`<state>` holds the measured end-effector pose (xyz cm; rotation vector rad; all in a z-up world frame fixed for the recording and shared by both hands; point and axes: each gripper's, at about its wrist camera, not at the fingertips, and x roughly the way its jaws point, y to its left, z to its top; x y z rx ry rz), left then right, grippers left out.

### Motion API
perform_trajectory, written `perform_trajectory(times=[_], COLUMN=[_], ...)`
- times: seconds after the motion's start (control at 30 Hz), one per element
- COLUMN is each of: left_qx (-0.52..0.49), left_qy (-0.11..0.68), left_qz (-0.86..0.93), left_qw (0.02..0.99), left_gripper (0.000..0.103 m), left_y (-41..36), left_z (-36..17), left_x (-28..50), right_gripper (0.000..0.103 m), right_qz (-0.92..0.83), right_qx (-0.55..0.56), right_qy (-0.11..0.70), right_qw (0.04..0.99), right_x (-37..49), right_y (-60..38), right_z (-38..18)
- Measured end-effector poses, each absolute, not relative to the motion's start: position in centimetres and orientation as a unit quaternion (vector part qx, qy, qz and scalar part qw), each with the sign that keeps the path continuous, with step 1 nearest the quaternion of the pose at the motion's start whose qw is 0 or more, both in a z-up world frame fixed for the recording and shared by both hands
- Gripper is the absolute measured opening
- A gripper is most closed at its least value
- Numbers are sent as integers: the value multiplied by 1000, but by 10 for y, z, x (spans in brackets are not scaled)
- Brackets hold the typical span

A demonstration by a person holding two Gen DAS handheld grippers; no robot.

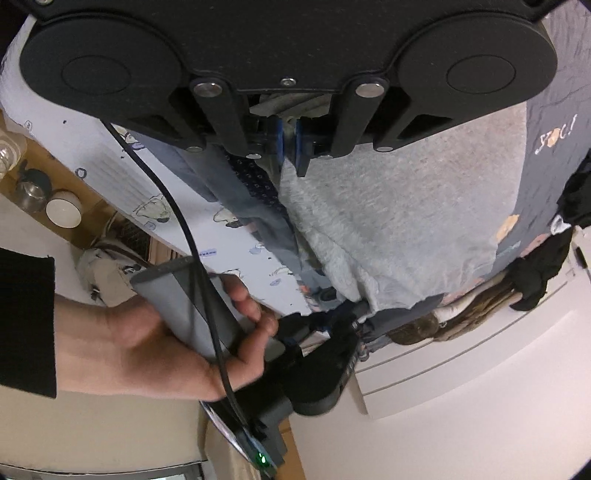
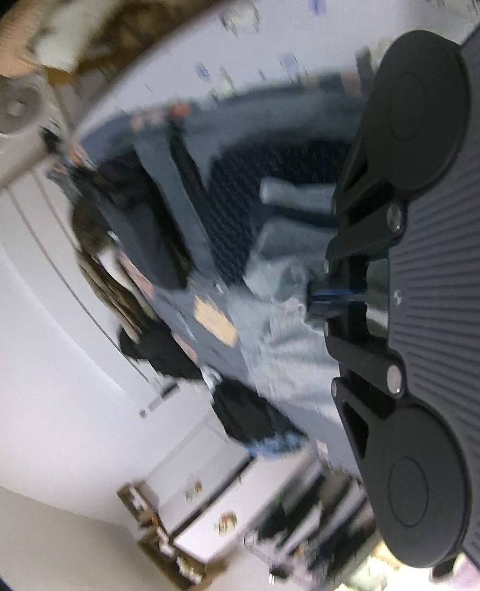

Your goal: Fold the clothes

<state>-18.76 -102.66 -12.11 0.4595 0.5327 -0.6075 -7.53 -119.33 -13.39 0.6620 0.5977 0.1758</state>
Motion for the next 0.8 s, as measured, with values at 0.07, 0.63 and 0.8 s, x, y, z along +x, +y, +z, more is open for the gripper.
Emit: perform_trajectory(times=[0.07, 0.63, 0.8], left_qx=[221, 195, 190], left_qy=[257, 265, 266], left_qz=[-293, -293, -294], left_qw=[894, 898, 898], left_gripper=[7, 9, 10], left_y=[-1027, -1024, -1022], left_z=[-121, -117, -116], left_x=[-188, -184, -183], right_gripper=[7, 46, 5], right_qz=[86, 123, 96], right_qx=[323, 368, 355], right_qy=[291, 314, 330], right_qw=[897, 867, 870], right_x=[-70, -59, -57], right_y=[-1194, -1209, -1206], right_z=[-134, -136, -143])
